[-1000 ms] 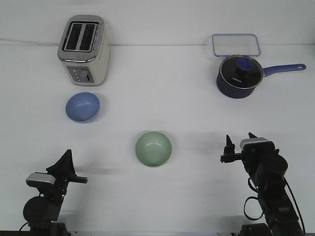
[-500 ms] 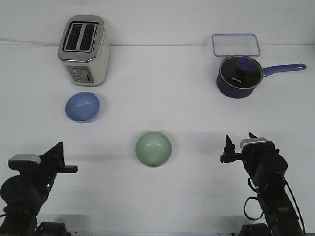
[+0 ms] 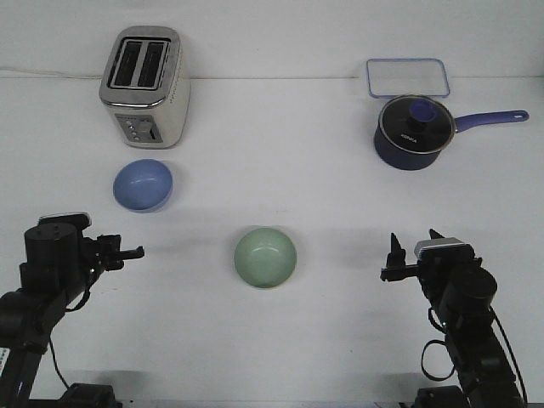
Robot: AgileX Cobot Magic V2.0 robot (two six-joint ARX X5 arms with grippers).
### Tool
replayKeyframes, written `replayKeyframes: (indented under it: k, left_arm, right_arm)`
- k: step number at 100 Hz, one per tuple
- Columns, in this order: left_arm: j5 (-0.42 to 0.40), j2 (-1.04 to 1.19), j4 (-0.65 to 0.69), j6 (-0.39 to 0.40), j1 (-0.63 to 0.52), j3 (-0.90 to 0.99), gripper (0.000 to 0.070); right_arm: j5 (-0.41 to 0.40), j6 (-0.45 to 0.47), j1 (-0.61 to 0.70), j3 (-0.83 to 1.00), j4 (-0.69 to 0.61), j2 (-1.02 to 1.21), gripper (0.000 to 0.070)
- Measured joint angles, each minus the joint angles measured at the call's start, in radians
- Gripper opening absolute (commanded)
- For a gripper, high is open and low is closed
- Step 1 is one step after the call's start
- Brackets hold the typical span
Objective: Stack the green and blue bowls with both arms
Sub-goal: 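Reach the left gripper forward to the light blue bowl's rim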
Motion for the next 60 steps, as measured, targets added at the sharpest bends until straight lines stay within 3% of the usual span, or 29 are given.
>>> replayKeyframes:
  k: [23, 28, 37, 42, 46, 60]
  left_arm:
    - [0.0, 0.017, 0.014, 0.004, 0.0, 0.001, 0.0028]
    - [0.0, 0.016, 0.015, 0.003, 0.0, 0.001, 0.0103]
    - [0.0, 0.016, 0.012, 0.0, 0.0, 0.001, 0.0351]
    - [0.0, 0.016, 0.011, -0.002, 0.0, 0.001, 0.0444]
    - [0.0, 0.016, 0.011, -0.004, 0.0, 0.001, 0.0476]
    - [0.0, 0.017, 0.013, -0.005, 0.0, 0.001, 0.0469]
  right_arm:
    - [0.0, 0.0, 0.0, 0.0, 0.0, 0.0, 0.0538]
    - [0.0, 0.0, 0.0, 0.0, 0.0, 0.0, 0.0538]
    - [0.0, 0.0, 0.0, 0.0, 0.0, 0.0, 0.0538]
    - [0.0, 0.0, 0.0, 0.0, 0.0, 0.0, 0.0538]
    - [0.0, 0.0, 0.0, 0.0, 0.0, 0.0, 0.0538]
    - [0.0, 0.0, 0.0, 0.0, 0.0, 0.0, 0.0538]
